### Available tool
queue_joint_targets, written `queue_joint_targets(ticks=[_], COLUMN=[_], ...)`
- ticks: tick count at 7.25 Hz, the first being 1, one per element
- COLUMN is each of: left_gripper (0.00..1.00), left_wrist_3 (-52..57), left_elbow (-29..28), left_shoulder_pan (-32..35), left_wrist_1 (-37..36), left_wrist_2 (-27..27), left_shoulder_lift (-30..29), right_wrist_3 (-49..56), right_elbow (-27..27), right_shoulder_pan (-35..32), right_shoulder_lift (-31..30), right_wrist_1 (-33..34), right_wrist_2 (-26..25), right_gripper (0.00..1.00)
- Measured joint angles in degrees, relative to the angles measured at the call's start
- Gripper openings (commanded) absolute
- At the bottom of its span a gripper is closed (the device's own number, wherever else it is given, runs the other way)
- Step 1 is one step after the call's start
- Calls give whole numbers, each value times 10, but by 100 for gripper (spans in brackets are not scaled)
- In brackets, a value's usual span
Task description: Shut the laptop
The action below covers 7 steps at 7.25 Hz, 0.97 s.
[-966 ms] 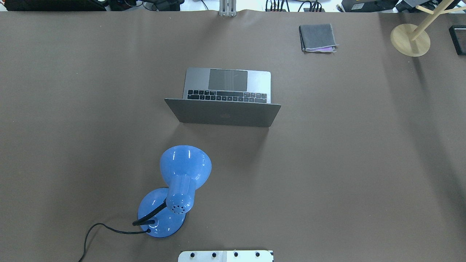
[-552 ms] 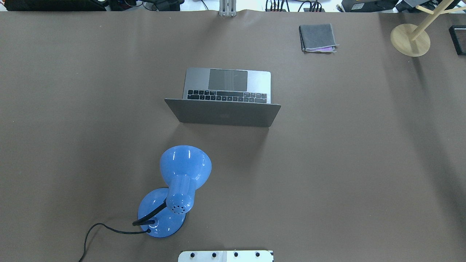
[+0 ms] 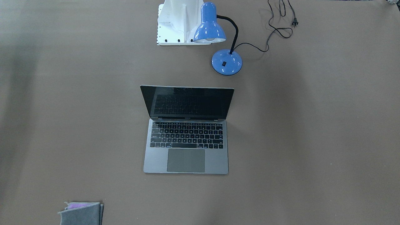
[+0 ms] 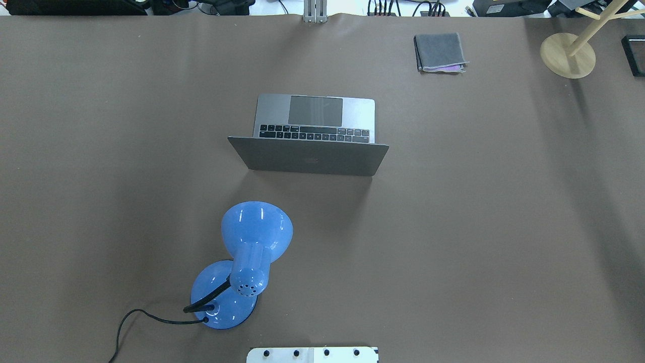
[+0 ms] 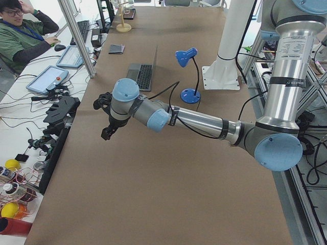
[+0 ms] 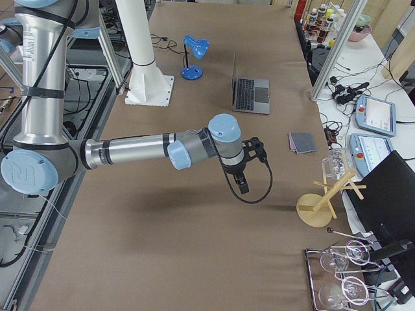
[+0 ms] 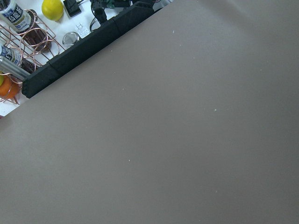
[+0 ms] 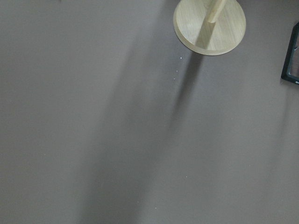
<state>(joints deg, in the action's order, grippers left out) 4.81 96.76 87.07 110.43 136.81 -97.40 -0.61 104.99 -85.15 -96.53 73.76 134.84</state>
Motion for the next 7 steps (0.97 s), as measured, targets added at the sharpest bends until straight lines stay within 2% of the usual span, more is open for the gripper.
queue_joint_targets(ticks=[1,3,4,5,6,7], left_gripper=[98,97,85,49,0,0], left_wrist_3=[-12,-29,-44,-76,-135,-223], left_elbow=[0,2,3,7,13,20], left_shoulder_pan=[-11,-35,-44,-55,-71,-97], left_wrist_1=[3,9,11,13,20,48], left_wrist_2=[12,28,50,84,118,146], left_shoulder_lift=[-10,-15,-15,-17,-19,-20], right_wrist_3=[-29,-187,-294,-394,-481,-562], right_elbow=[2,8,9,10,13,21], right_shoulder_pan=[5,41,73,107,137,164], right_shoulder_lift=[0,-1,-1,-1,-1,-1], right_wrist_1=[-9,-89,-152,-210,-260,-306], right_wrist_2=[22,50,59,62,63,63], right_gripper=[94,74,49,24,0,0])
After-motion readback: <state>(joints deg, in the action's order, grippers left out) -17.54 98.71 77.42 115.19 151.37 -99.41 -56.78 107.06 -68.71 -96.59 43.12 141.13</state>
